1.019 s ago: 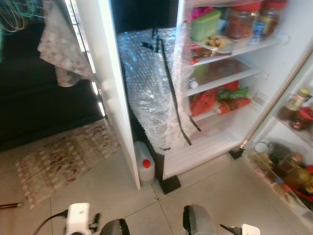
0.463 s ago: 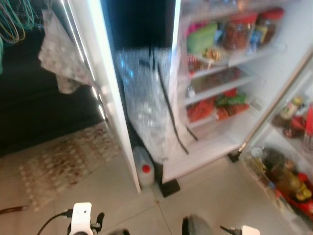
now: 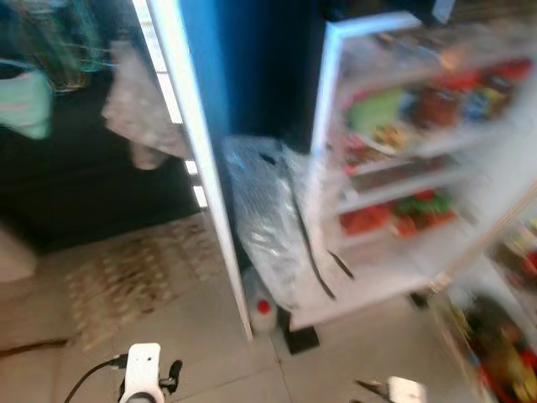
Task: Restocking fridge
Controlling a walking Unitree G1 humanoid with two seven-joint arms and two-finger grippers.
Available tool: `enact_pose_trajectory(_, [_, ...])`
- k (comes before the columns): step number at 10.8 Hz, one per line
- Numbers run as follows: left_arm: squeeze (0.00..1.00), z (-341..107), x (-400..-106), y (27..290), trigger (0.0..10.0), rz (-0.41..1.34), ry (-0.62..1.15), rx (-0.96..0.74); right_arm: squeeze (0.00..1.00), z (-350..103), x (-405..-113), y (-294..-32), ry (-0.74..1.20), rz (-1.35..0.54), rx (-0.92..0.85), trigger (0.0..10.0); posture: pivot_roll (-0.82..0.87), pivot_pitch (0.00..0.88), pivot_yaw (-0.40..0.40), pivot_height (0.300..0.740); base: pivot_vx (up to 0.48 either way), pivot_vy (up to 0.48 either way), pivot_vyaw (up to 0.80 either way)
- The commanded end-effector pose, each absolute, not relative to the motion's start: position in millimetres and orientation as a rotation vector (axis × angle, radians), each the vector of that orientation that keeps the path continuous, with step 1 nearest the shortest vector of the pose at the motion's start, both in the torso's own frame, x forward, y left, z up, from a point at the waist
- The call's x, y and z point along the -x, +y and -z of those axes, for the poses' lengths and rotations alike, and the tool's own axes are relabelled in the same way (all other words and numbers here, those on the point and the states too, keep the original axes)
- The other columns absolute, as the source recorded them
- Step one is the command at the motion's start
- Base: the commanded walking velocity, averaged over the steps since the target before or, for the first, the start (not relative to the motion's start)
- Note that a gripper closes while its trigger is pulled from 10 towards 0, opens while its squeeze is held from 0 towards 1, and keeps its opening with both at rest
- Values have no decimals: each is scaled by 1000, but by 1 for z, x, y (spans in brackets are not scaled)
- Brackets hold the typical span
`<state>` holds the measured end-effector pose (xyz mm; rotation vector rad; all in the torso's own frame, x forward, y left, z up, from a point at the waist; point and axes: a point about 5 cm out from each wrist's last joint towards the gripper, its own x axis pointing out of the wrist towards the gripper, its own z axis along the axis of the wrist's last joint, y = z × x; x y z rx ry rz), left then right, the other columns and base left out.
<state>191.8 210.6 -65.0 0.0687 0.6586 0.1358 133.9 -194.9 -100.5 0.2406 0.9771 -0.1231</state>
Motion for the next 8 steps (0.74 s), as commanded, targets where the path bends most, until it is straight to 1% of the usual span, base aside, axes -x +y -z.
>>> enact_pose_trajectory(1, [0,69,-183,213,10000,-143,689,-65,0,103,-124,-198,1009,133,-232,10000,-41,29,42,740,0,0,0])
enact_pose_trajectory(4, [0,70,-184,209,10000,-145,689,-47,0,103,-125,-198,989,148,-266,10000,-41,25,38,740,0,0,0])
enact_pose_trajectory(8, [0,69,-185,210,10000,-146,685,-43,0,102,-125,-199,983,151,-257,10000,-41,30,34,740,0,378,0])
